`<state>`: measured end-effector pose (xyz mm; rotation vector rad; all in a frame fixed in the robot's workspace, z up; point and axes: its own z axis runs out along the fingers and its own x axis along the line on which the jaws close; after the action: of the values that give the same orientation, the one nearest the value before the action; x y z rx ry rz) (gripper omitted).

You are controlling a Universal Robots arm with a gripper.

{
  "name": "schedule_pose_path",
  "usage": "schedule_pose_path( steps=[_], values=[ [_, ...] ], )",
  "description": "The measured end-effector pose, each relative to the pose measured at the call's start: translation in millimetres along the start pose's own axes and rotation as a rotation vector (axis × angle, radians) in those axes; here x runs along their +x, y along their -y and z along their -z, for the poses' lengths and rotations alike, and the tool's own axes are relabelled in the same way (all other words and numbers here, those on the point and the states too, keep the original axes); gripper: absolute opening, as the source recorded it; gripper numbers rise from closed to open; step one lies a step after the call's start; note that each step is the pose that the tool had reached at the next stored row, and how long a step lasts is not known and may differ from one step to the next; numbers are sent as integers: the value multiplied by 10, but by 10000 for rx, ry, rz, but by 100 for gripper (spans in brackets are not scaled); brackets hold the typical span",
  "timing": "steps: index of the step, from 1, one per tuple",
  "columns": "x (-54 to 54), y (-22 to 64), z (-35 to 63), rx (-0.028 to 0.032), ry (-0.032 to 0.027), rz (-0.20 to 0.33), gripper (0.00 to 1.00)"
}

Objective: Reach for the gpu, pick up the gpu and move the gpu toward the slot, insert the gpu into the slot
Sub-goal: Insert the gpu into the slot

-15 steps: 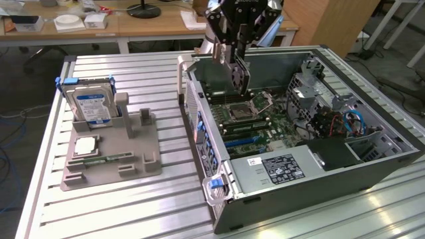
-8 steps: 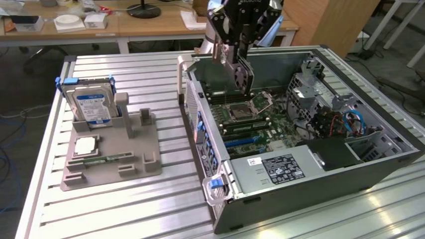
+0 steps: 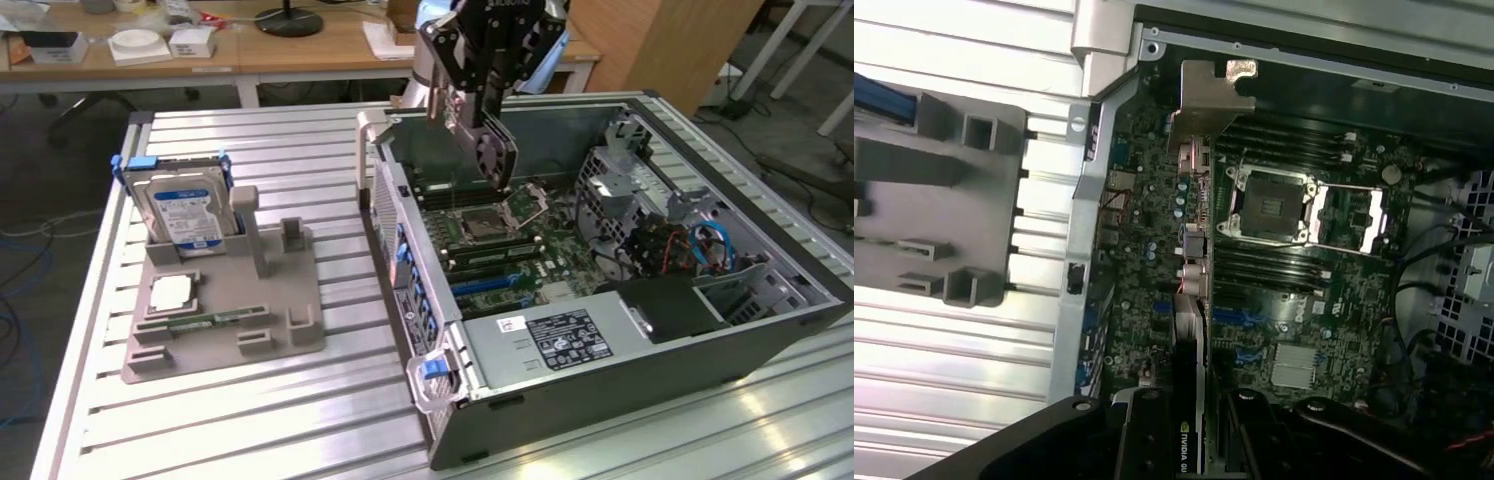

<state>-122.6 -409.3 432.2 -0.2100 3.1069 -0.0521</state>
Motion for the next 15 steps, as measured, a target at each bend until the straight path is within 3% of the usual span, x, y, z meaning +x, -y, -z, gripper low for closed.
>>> schedule_pose_path(
  steps=[15],
  values=[
    [-43,7,-16,-29,41,1169,25]
  ],
)
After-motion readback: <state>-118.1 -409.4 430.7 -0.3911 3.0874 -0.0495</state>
